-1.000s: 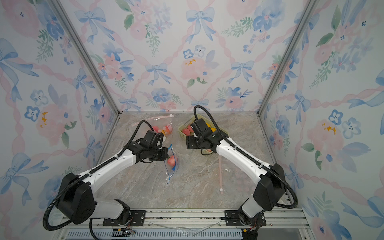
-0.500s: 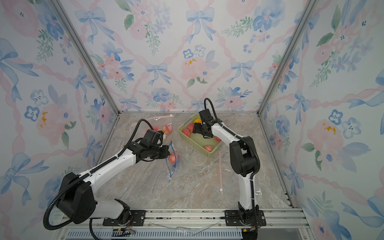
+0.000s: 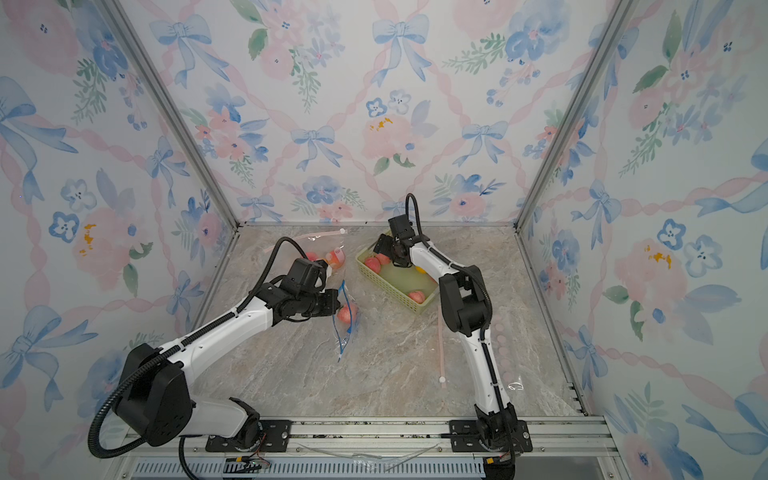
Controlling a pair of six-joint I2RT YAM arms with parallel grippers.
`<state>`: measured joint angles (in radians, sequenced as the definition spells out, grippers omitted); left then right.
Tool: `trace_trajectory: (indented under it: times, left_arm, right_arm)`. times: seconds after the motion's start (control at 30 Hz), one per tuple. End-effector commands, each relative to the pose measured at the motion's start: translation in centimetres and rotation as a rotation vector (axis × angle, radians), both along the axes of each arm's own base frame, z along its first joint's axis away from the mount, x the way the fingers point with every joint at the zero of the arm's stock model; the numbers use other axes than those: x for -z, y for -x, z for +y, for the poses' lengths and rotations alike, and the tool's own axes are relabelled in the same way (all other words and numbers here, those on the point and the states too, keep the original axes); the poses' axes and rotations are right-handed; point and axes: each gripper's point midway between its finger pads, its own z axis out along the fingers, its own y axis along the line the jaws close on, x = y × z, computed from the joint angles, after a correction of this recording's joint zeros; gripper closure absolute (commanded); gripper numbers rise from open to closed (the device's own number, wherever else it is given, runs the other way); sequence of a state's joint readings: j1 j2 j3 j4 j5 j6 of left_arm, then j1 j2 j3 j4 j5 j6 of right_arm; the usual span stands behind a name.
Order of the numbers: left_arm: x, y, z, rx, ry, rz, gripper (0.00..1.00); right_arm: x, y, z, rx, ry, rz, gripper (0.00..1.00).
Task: Place the peach in a zip-top bag and seal the zipper
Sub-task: Pick up the peach from the basket.
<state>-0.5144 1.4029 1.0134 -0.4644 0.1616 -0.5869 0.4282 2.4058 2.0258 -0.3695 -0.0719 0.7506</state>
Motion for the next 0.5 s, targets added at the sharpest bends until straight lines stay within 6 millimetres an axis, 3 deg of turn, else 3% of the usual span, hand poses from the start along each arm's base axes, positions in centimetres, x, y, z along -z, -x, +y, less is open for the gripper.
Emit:
trace_trajectory:
  times: [0.0, 0.2, 0.4, 0.47]
  left_arm:
    - [0.0, -0.3, -0.1, -0.013, 0.012, -0.004, 1.00]
    - [0.1, -0.4, 0.0, -0.022, 0.013, -0.002, 1.00]
    - [0.5, -0.2, 0.0, -0.017, 0.013, 0.010, 1.00]
    - [0.6, -0.3, -0.1, -0.016, 0.015, 0.013, 1.00]
  right_arm:
    - [0.5, -0.6, 0.8, 0.018, -0.016, 0.012, 0.15]
    - [1.7, -0.5, 1.0, 0.012, -0.005, 0.046, 0.19]
    - [2.1, 0.9, 0.9, -0.012, 0.062, 0.063, 0.18]
    - [2.0, 1.2, 0.7, -0.015, 0.079, 0.055, 0.22]
